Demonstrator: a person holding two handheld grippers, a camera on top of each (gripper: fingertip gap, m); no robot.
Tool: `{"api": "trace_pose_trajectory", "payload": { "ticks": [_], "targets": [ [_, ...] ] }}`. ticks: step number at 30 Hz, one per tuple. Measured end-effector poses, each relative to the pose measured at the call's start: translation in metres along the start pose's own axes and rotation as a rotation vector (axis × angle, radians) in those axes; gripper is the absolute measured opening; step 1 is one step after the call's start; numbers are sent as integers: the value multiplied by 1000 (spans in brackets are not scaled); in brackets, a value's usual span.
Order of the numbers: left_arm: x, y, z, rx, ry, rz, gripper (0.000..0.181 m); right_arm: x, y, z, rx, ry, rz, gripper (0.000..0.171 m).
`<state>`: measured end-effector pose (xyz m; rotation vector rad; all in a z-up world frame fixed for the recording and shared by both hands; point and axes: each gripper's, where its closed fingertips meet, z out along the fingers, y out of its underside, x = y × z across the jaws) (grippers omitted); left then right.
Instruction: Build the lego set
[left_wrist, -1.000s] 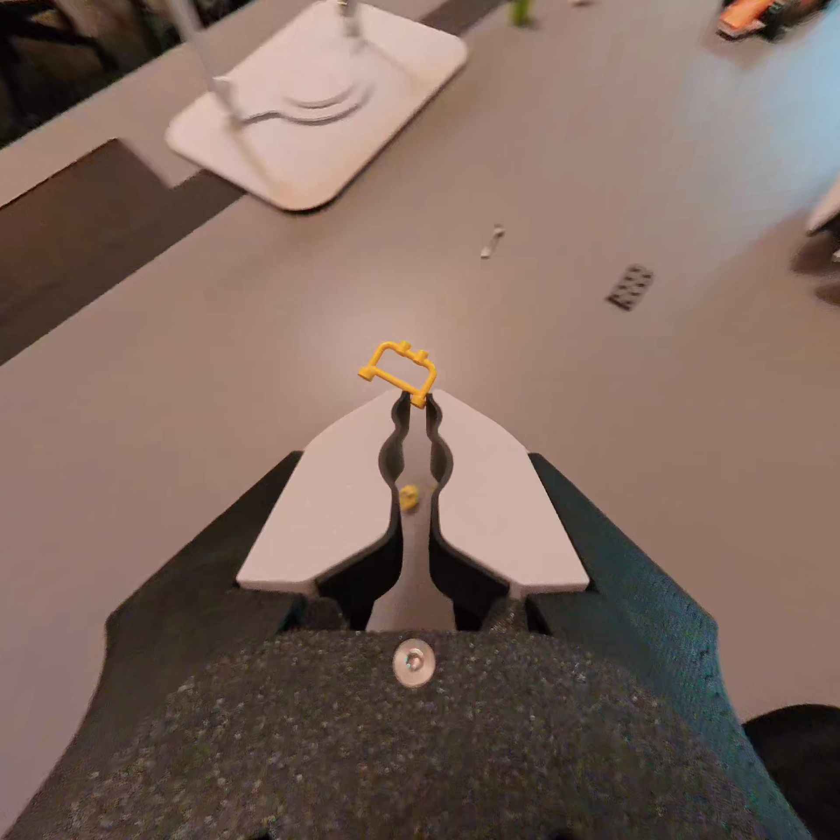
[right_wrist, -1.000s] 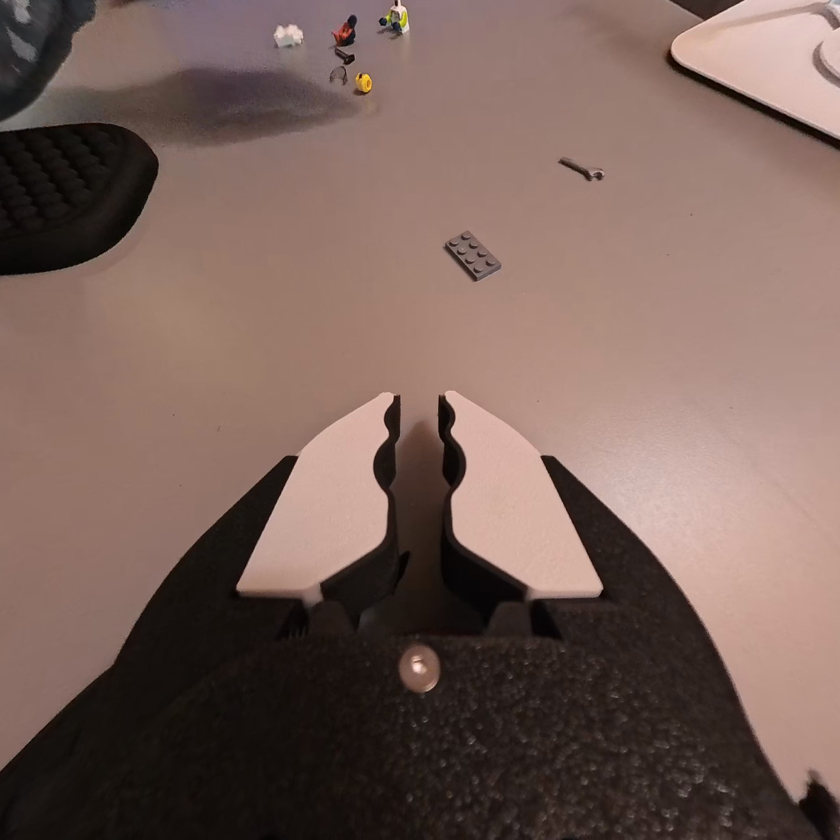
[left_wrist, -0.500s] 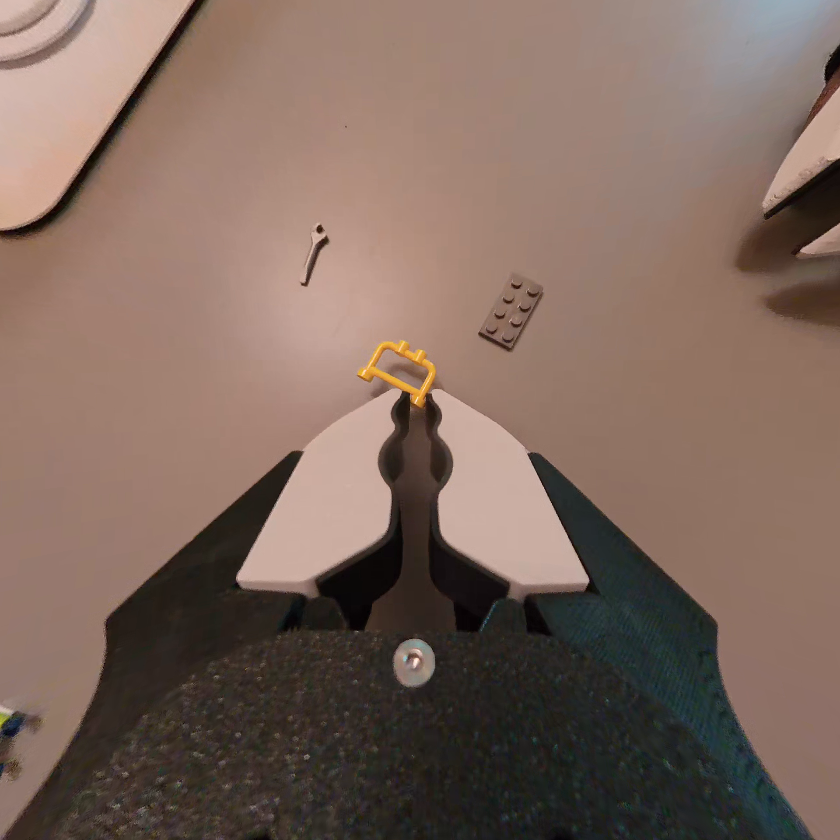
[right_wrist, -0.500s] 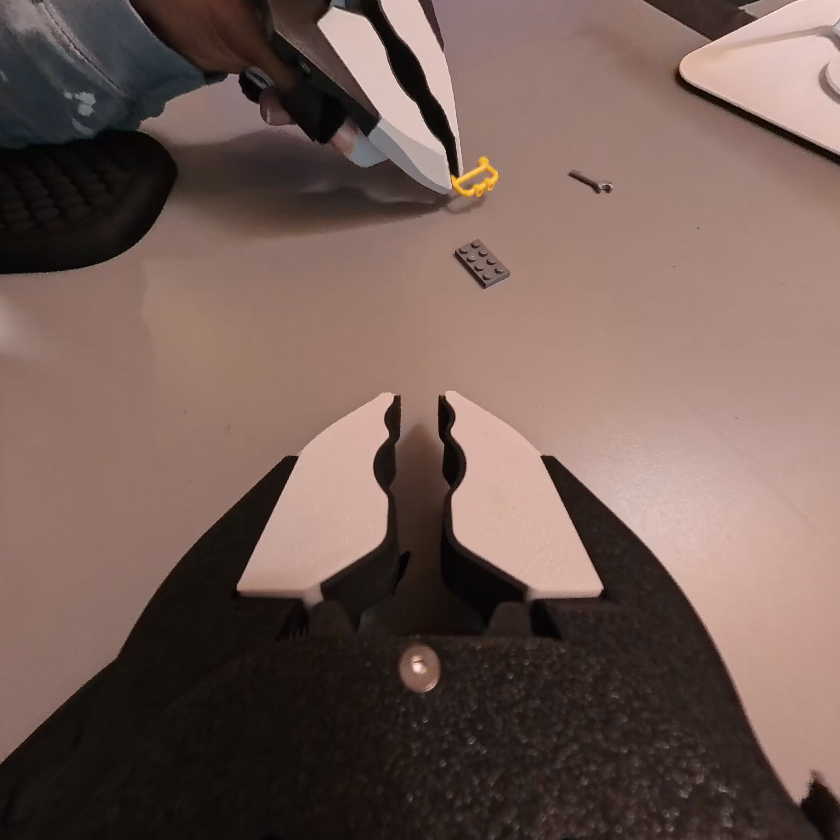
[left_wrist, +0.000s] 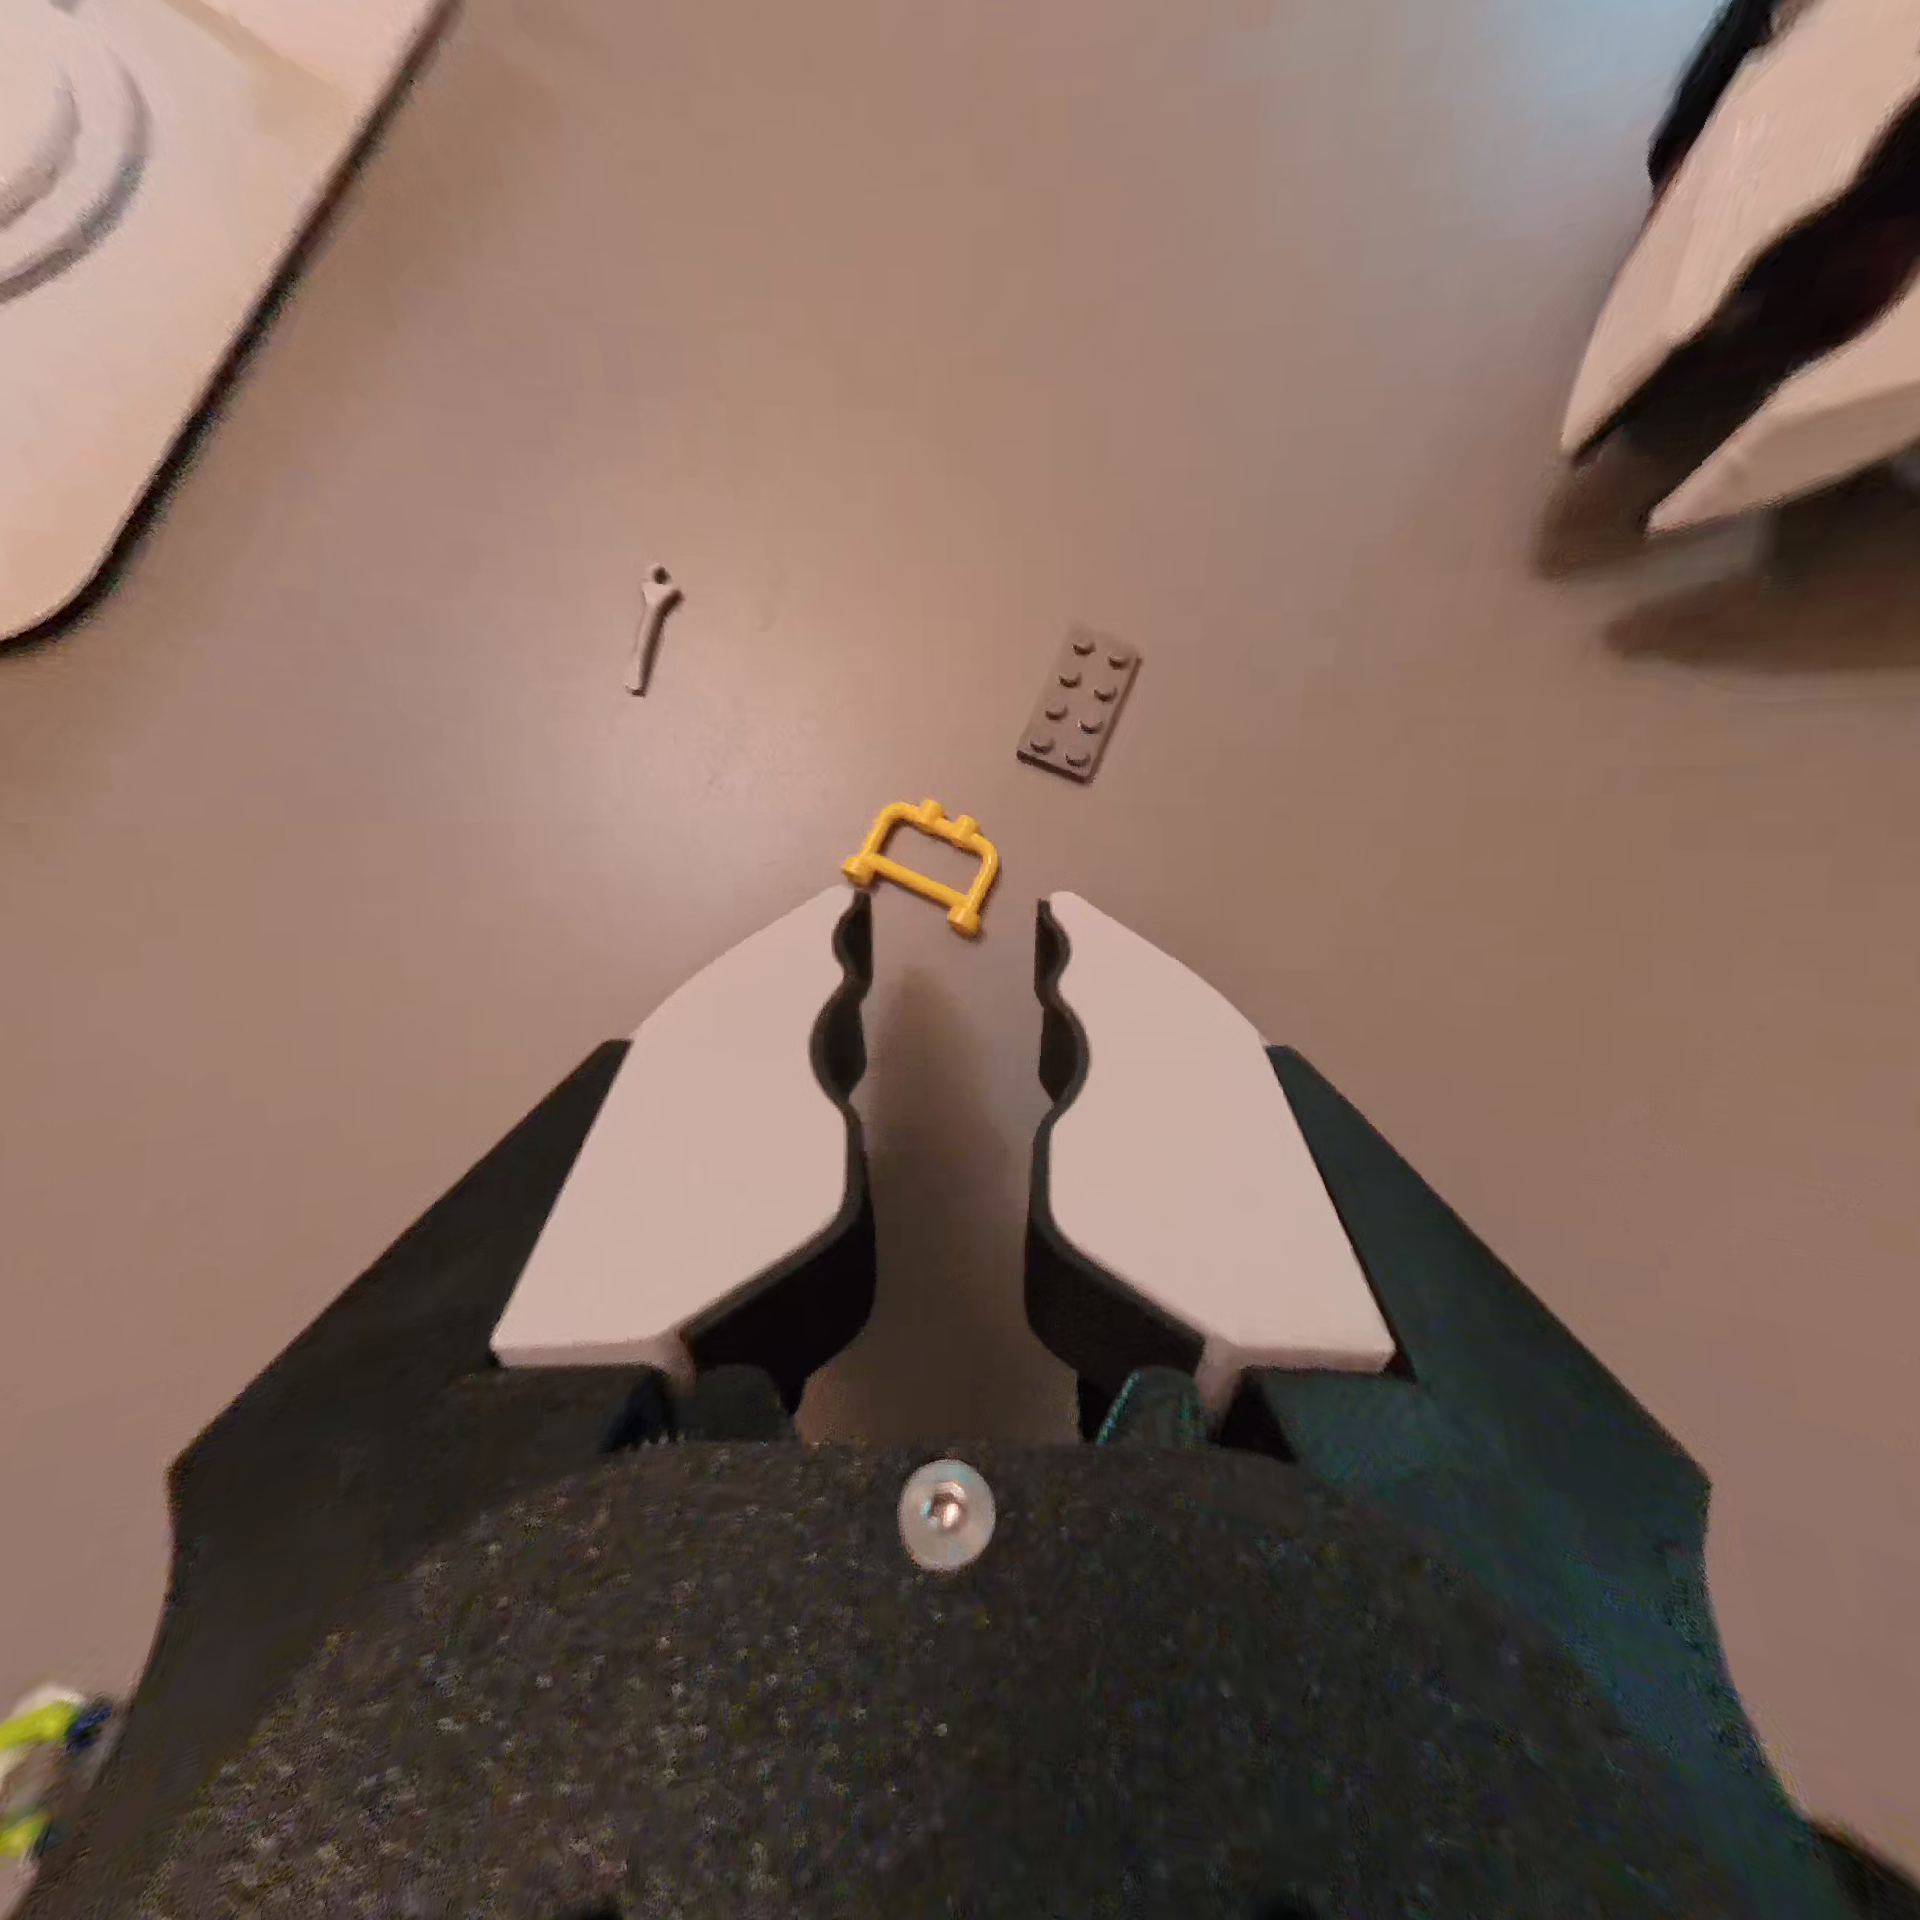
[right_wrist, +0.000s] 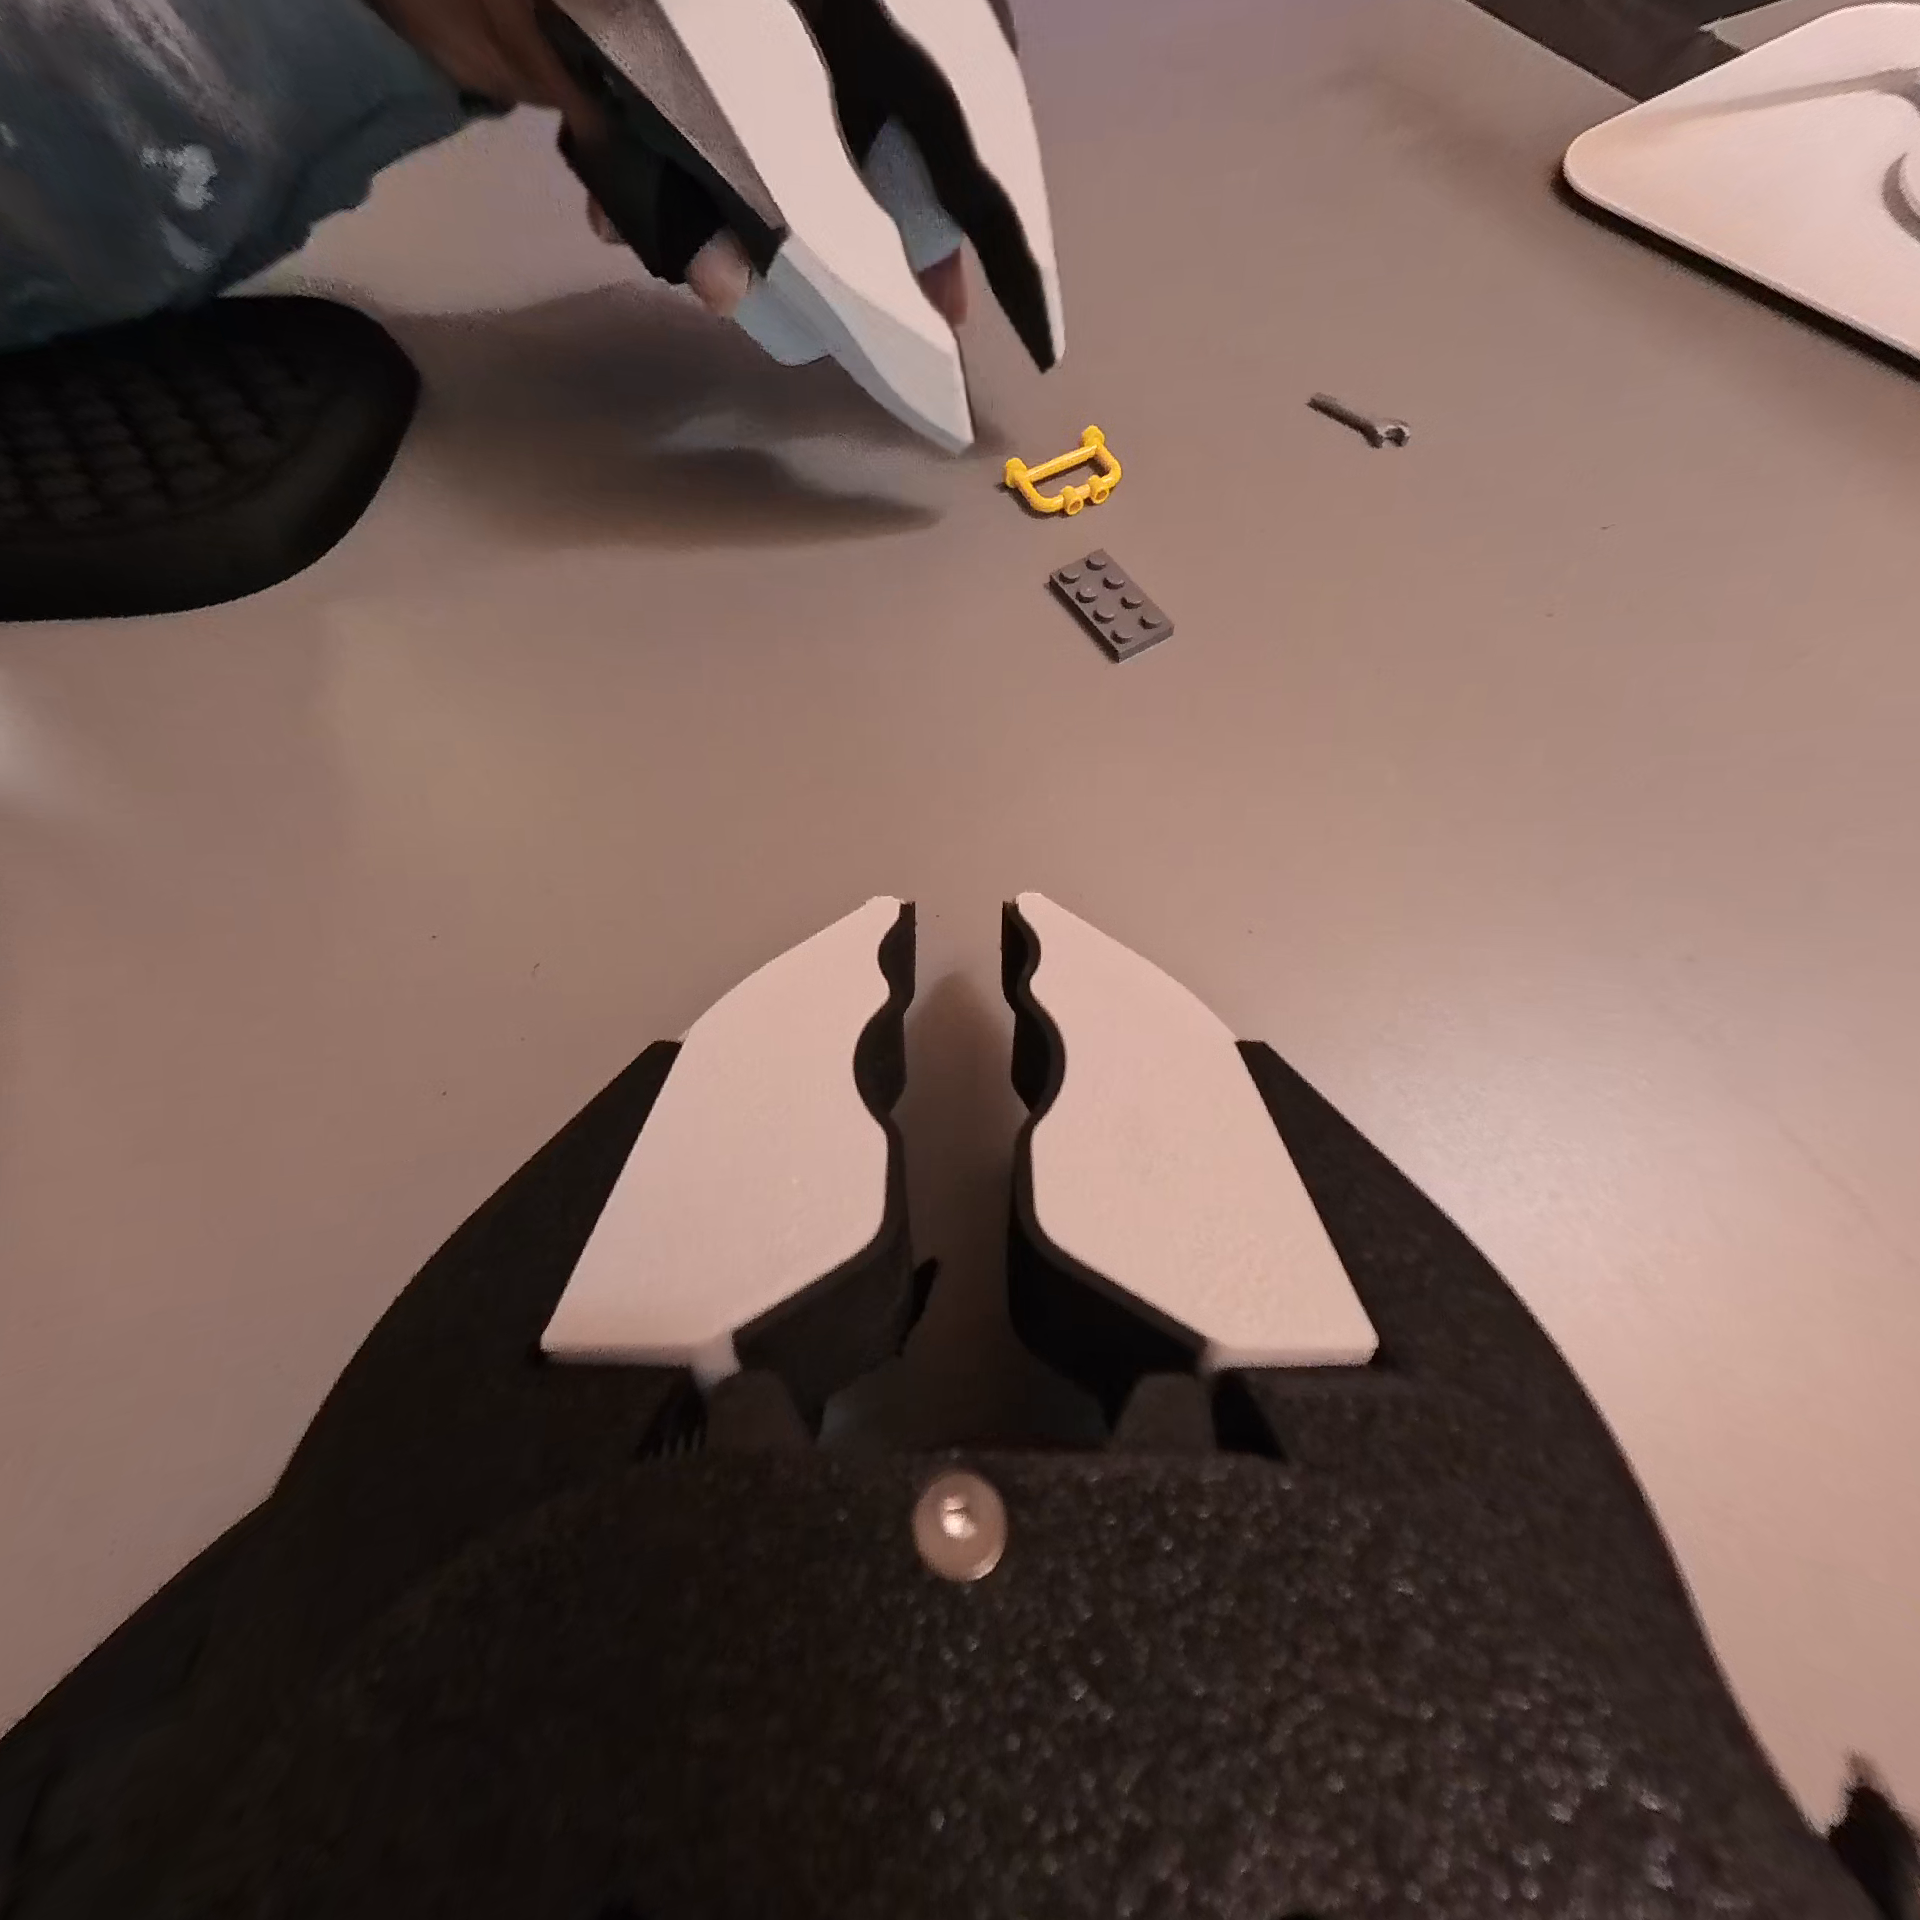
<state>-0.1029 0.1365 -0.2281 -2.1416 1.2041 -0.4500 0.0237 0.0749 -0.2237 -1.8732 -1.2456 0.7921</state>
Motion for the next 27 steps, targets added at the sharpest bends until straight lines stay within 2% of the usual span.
{"api": "trace_pose_trajectory", "payload": {
  "ticks": [8, 13, 16, 20, 23, 27],
  "targets": [
    [-7, 10, 19, -161, 204, 208, 40, 4, -1, -2, 14, 12, 23, 15],
    [-3, 5, 23, -150, 238, 248, 31, 6, -1, -3, 19, 8, 46, 15],
    [1, 1, 24, -101, 176, 254, 31, 8, -3, -2, 30, 27, 48, 15],
    [22, -25, 12, 100, 28, 304, 31, 14, -30, 6, 110, 26, 169, 18],
    [40, -49, -4, 248, -107, 377, 31, 8, -57, 17, 176, -53, 287, 24],
    [56, -61, -14, 330, -195, 454, 31, -5, -86, 26, 253, -211, 418, 32]
  ]
}}
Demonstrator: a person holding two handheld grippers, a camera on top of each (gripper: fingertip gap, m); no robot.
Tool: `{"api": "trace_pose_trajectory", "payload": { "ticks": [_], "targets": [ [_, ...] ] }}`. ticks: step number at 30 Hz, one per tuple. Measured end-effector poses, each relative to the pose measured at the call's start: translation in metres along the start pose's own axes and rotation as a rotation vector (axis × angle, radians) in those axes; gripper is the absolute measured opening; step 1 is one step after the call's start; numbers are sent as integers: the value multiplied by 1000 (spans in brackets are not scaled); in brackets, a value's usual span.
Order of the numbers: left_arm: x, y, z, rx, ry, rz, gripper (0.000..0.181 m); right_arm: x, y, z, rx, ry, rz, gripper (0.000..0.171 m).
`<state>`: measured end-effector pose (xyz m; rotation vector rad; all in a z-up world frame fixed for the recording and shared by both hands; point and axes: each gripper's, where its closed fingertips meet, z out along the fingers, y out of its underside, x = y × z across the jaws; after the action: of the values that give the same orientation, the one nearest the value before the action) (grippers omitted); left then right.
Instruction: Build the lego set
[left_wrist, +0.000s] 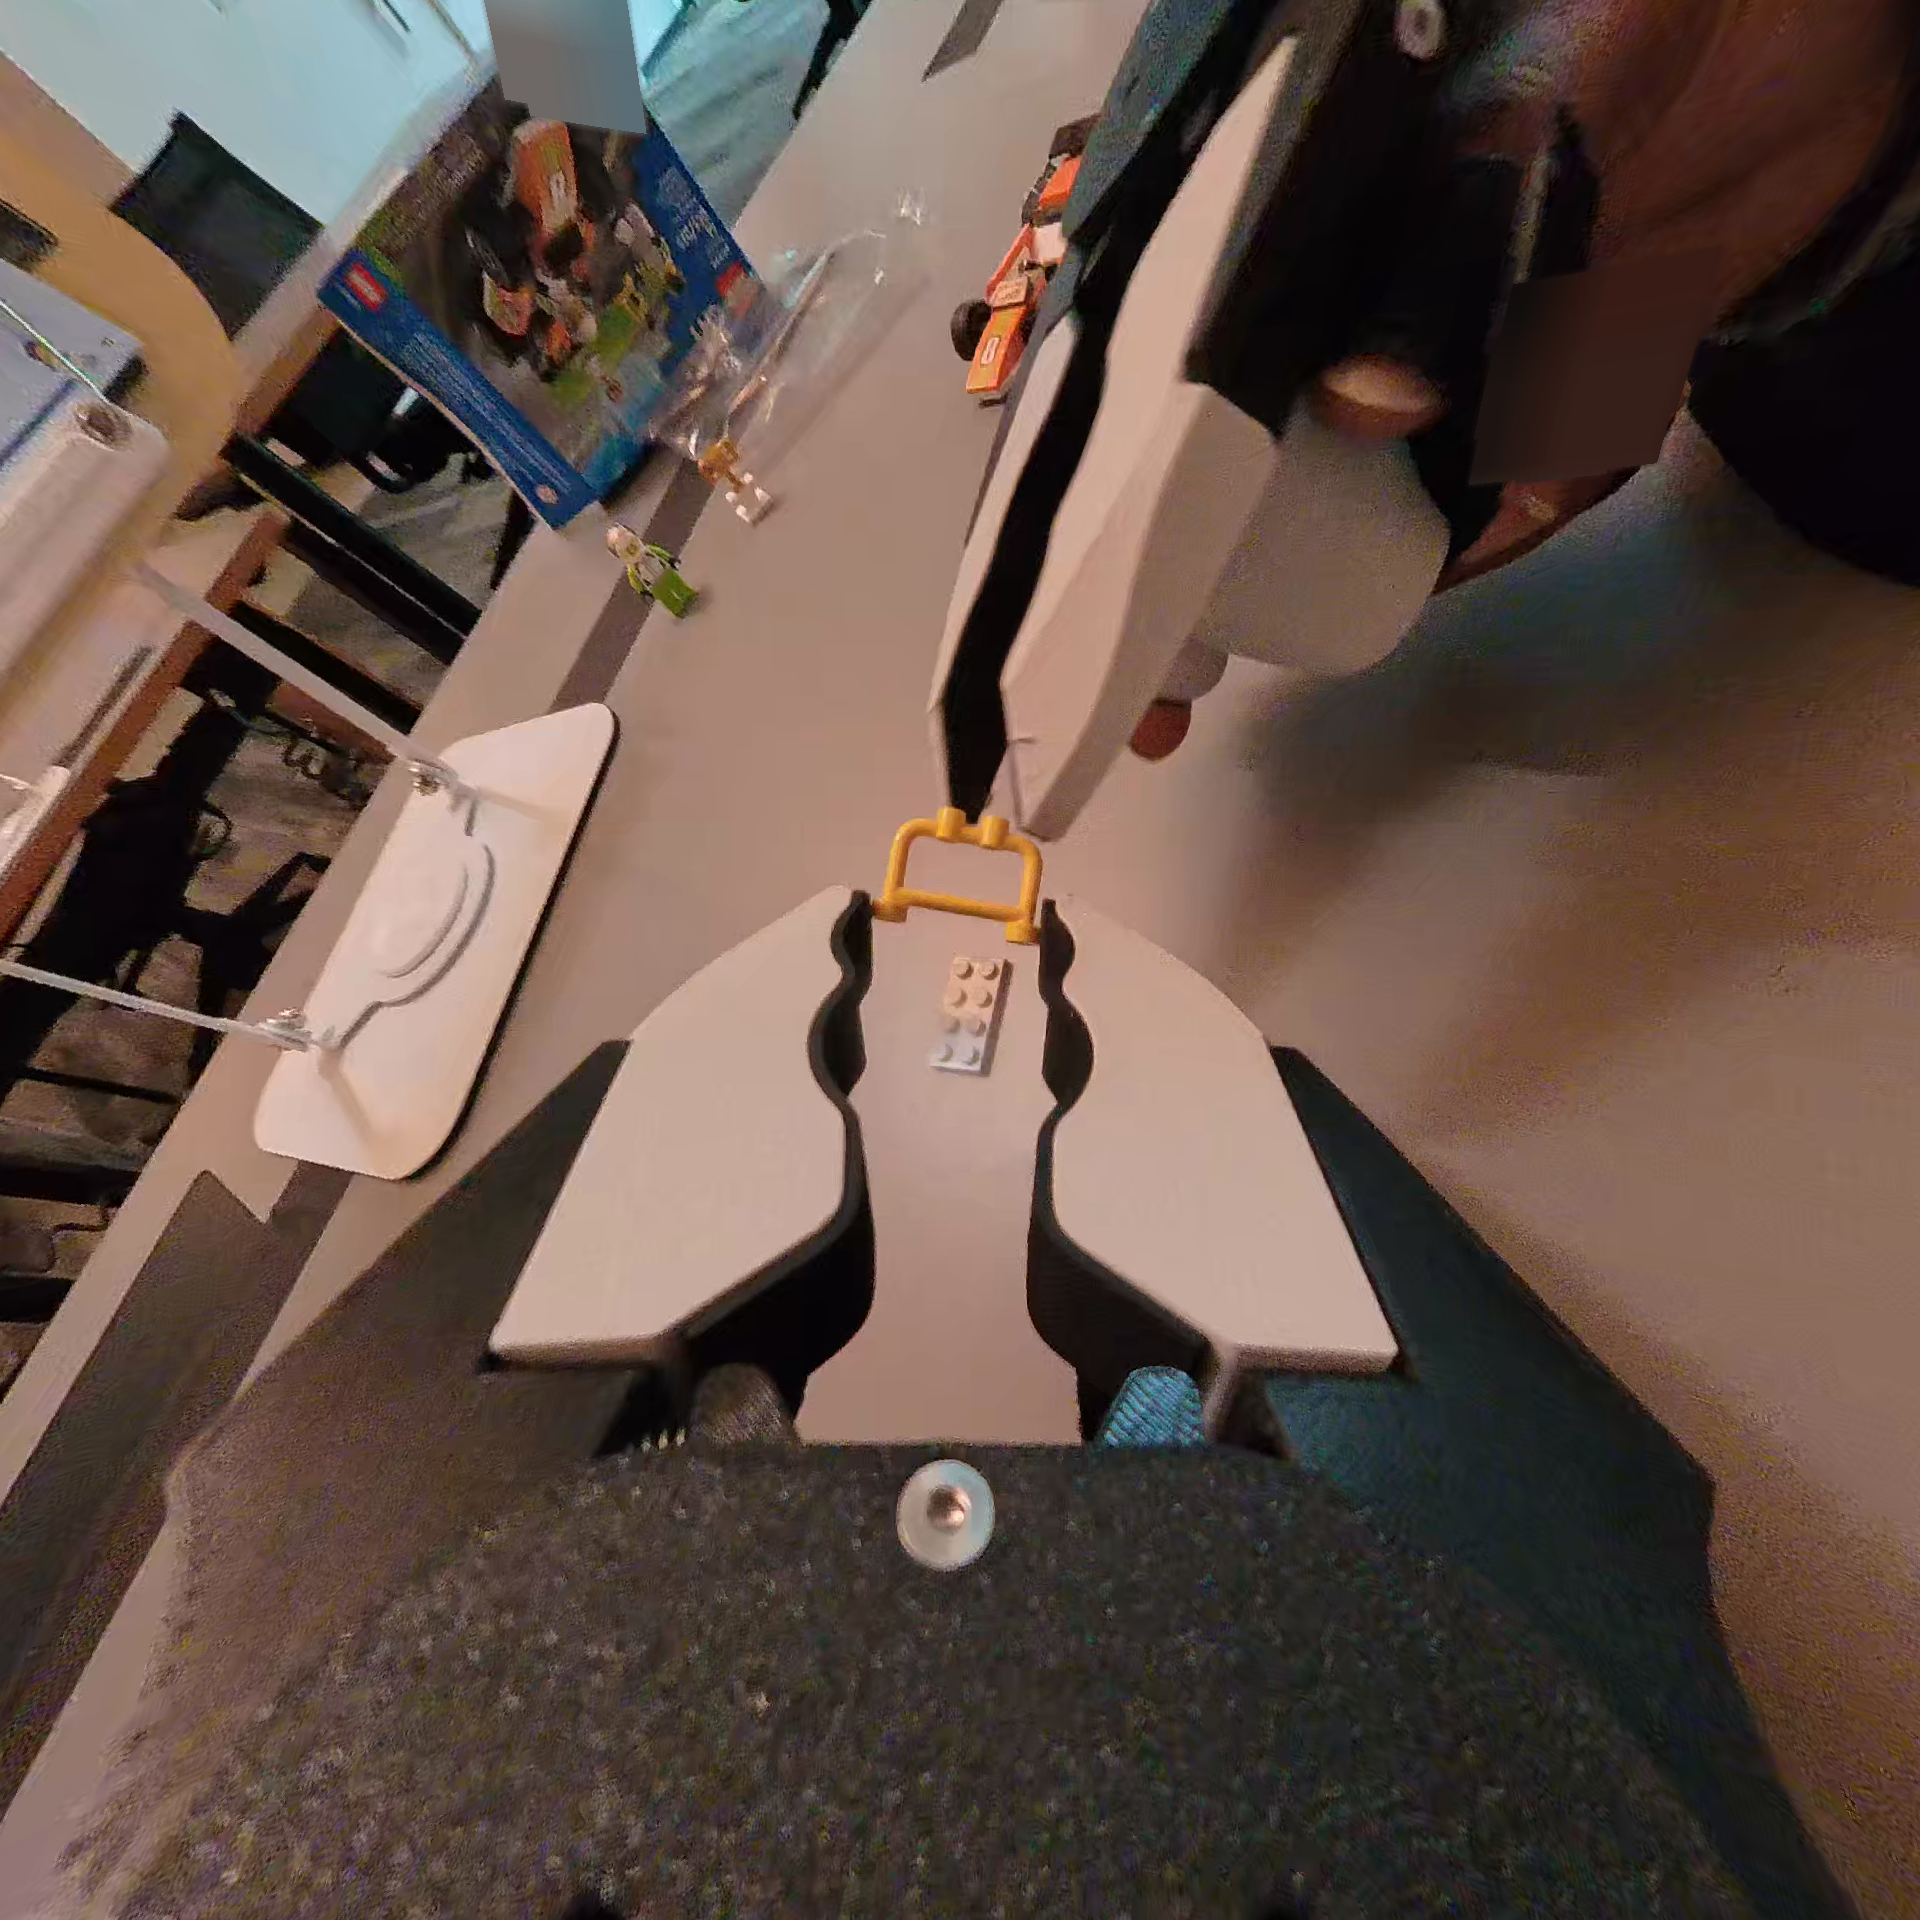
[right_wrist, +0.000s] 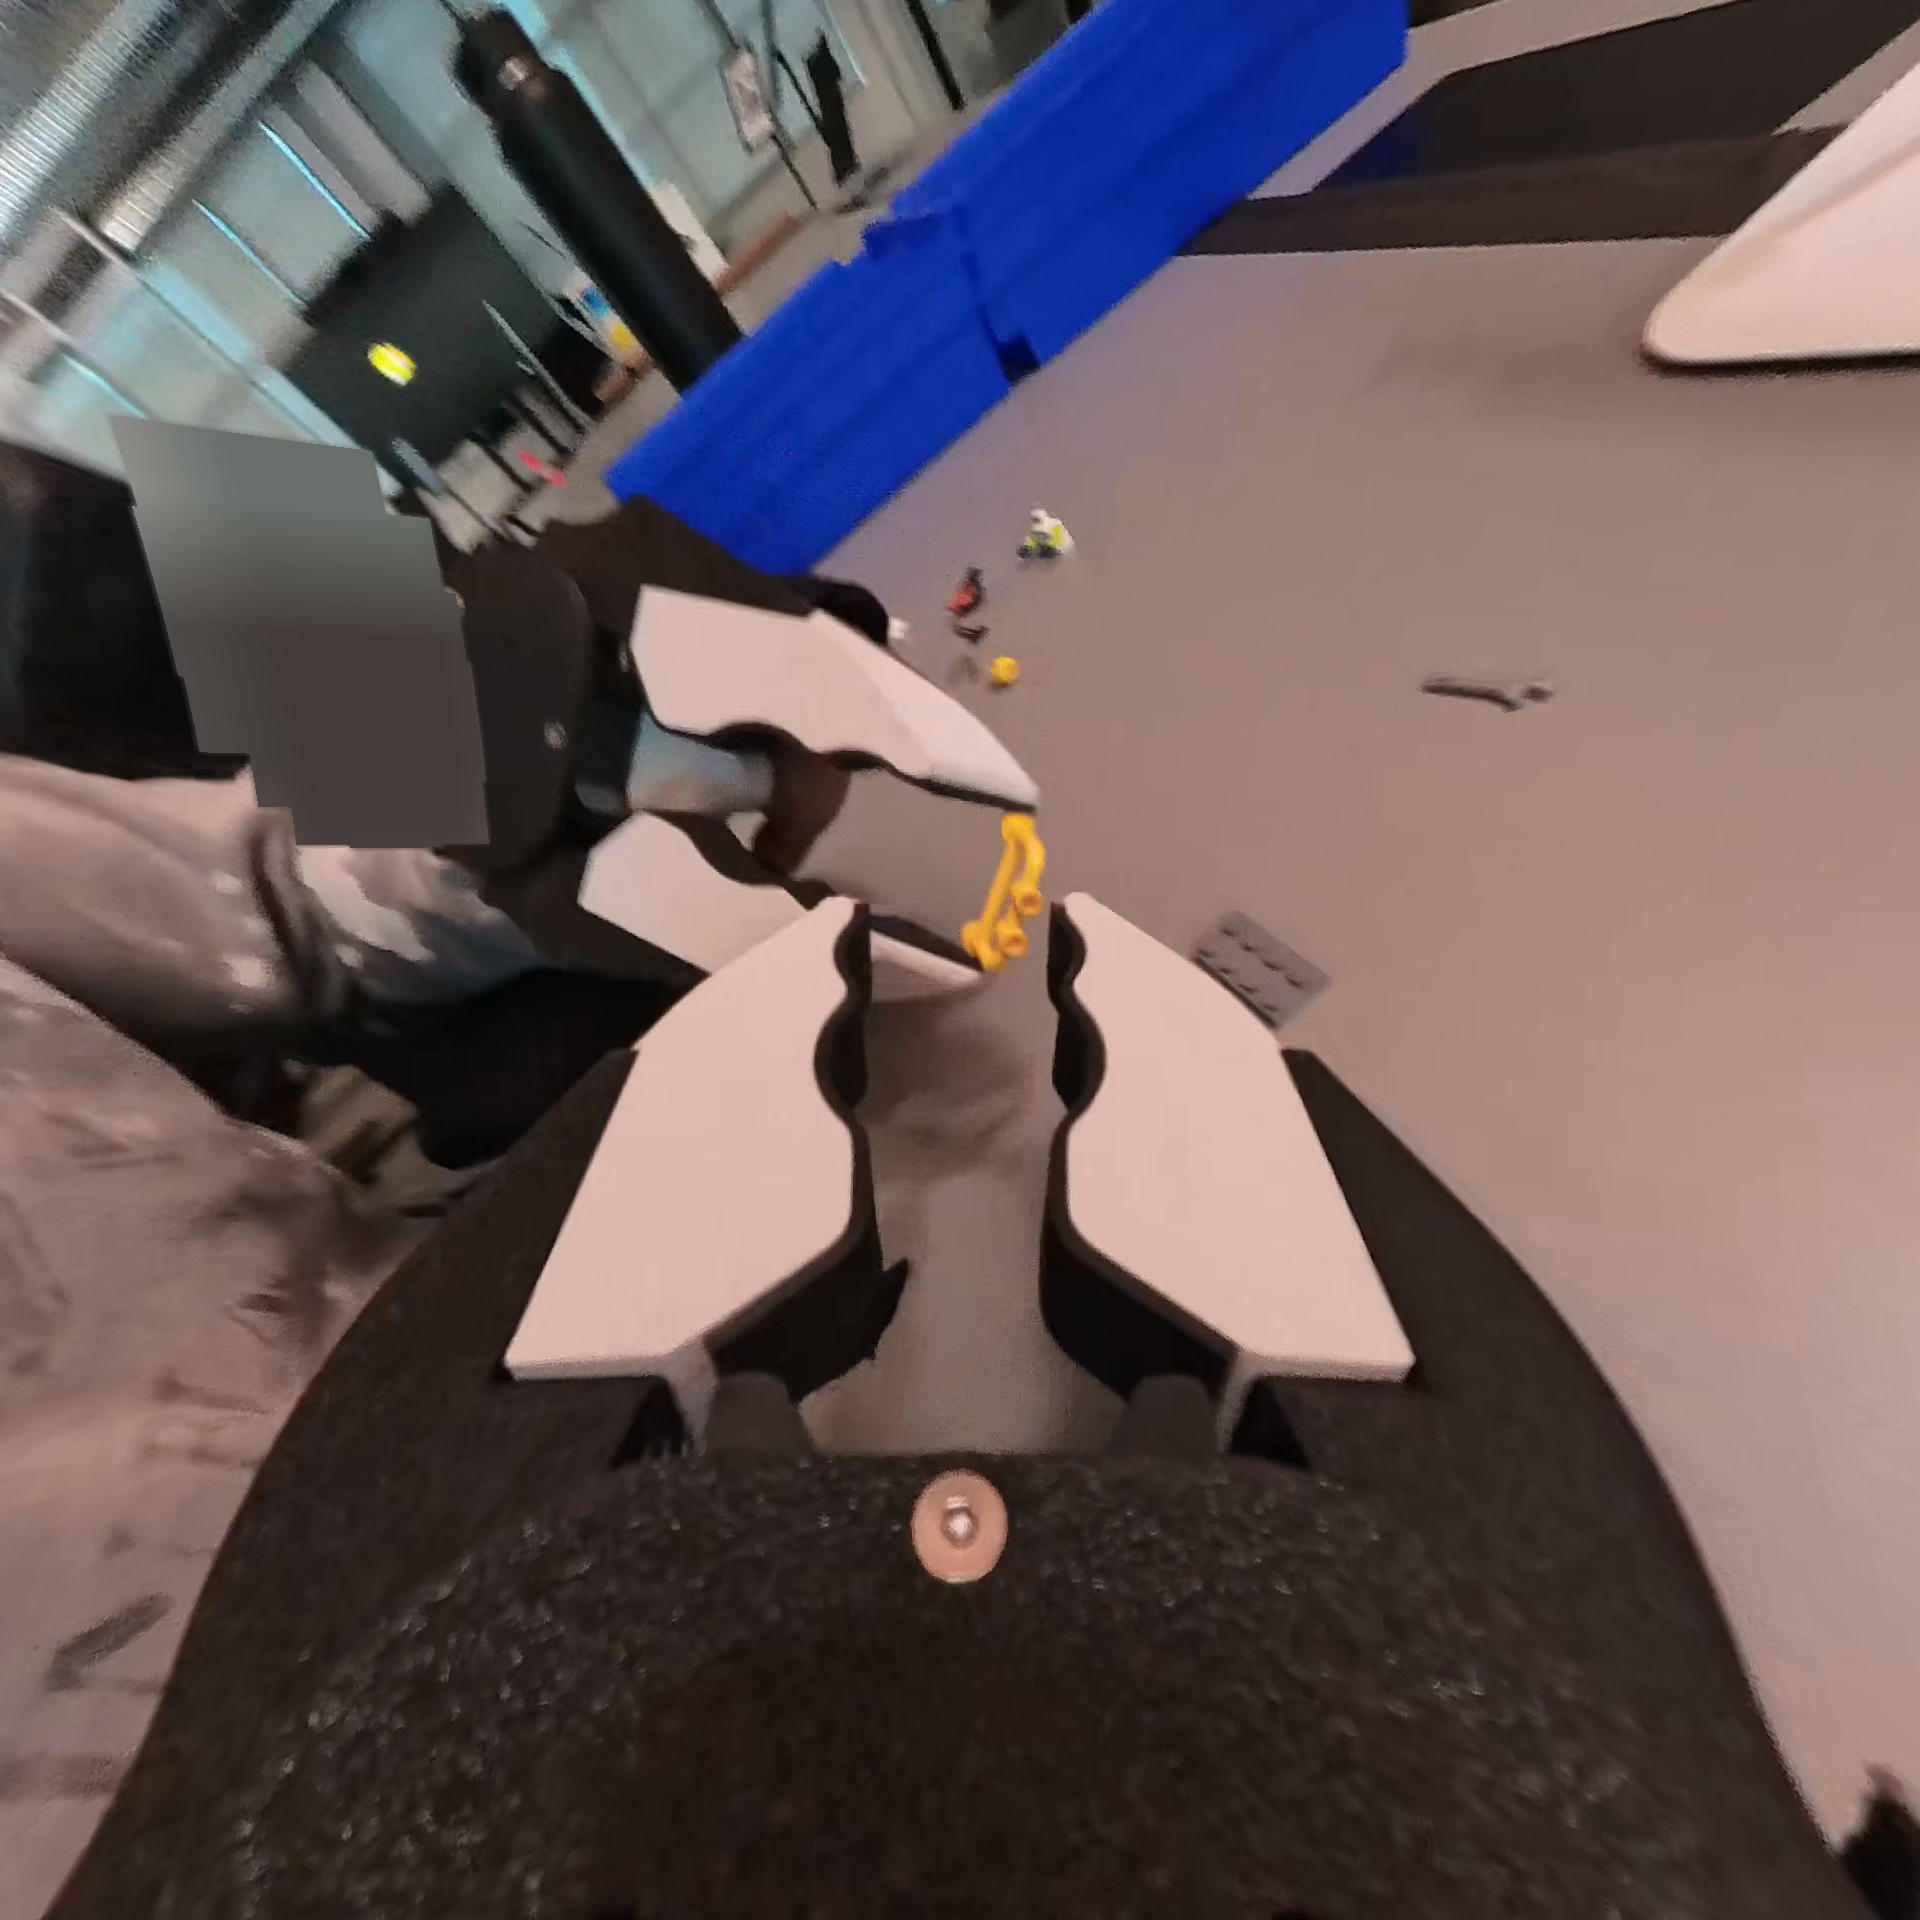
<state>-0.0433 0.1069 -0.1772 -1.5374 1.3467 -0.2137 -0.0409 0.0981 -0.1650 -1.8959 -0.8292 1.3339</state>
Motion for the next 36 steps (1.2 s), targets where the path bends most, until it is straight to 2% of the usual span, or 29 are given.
{"api": "trace_pose_trajectory", "payload": {
  "ticks": [2, 5, 6, 12, 15, 21, 27, 34, 36],
  "targets": [
    [2, -2, -2, 23, -16, -3, 31, -4, -3, 4, 8, -37, 59, 29],
    [3, -1, -3, 35, -22, -13, 31, 1, -2, 4, 15, 0, 84, 8],
    [3, -1, -3, 36, -22, -14, 31, 2, -3, 3, 20, 5, 90, 5],
    [7, -5, -4, 92, 48, -91, 31, 1, -4, -2, -18, 13, -8, 4],
    [3, 16, 1, 10, 117, -187, 45, 7, -13, -14, -31, 37, -78, 4],
    [-6, 52, 9, -140, 240, -388, 44, 17, -29, -36, 16, 64, -84, 4],
    [-9, 65, 23, -222, 325, -424, 38, 25, -16, -44, 13, 79, -69, 4],
    [1, 73, 33, -344, 425, -321, 44, 32, -8, -46, -80, 127, -162, 5],
    [-1, 72, 35, -357, 436, -306, 40, 33, -8, -45, -81, 130, -170, 5]
  ]
}}
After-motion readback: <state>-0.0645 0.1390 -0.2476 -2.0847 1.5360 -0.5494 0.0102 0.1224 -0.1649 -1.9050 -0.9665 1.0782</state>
